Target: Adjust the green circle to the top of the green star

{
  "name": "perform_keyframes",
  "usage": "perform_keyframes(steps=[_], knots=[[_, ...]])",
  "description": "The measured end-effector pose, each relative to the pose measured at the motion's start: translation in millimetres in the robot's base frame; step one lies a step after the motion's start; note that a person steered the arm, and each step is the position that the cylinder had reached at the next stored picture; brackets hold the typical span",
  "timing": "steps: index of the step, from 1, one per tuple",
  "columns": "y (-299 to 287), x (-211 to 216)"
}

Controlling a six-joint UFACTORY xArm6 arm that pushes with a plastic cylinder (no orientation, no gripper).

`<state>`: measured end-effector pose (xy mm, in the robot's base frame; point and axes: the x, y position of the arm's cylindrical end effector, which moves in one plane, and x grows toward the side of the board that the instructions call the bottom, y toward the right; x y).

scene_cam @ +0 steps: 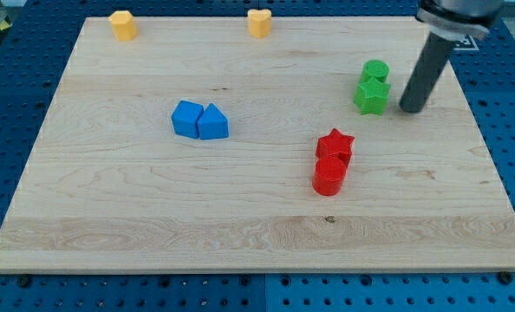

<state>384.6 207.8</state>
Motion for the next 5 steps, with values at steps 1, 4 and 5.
perform_keyframes(steps=[1, 4, 5], knots=[[-5, -35], [-12, -39], [-17, -39]])
